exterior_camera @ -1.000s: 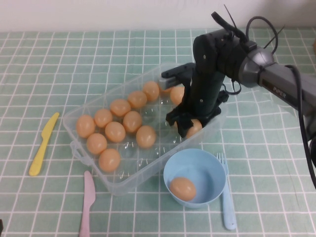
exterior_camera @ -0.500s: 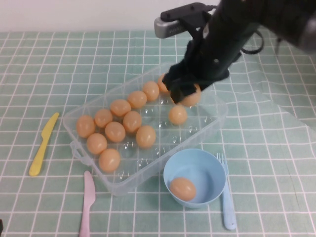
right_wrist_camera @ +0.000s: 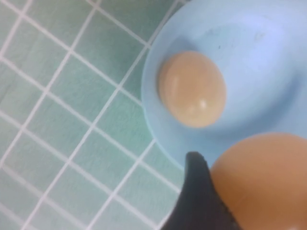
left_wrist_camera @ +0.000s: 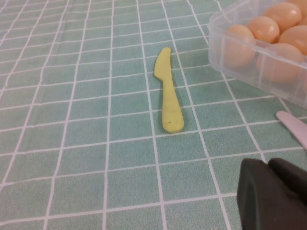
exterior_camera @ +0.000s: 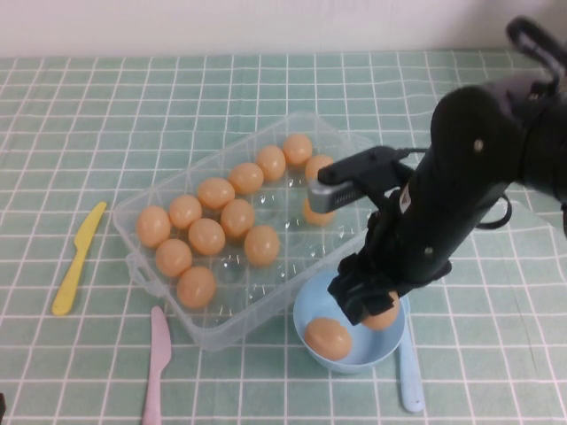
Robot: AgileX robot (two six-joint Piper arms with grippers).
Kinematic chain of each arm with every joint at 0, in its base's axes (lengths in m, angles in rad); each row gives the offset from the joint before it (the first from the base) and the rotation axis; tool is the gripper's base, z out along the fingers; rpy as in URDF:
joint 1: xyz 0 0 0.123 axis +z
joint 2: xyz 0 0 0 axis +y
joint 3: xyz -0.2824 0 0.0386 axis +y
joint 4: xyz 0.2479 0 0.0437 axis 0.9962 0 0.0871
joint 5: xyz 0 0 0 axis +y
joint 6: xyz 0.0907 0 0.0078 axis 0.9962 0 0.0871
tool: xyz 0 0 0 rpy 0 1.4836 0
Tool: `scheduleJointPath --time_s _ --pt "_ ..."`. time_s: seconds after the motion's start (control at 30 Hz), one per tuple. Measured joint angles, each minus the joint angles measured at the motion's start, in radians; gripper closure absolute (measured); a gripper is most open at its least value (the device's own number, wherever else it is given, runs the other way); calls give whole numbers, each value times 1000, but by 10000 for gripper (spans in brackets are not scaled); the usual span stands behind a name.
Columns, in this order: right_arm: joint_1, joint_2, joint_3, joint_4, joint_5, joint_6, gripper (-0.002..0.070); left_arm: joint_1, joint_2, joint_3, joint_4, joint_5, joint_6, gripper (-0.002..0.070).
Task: Take an egg out of the egg box
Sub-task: Place the egg in the bowl
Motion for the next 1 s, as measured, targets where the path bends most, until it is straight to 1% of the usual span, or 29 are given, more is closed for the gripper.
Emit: scheduleJointPath --time_s 0.3,0.67,1.0 --pt "0 94 32 -15 -176 0 272 0 0 0 0 0 0 675" --pt "0 155 32 -28 -201 0 269 0 0 0 0 0 0 675" --pt "0 158 32 -34 -203 0 194 0 0 0 0 0 0 675"
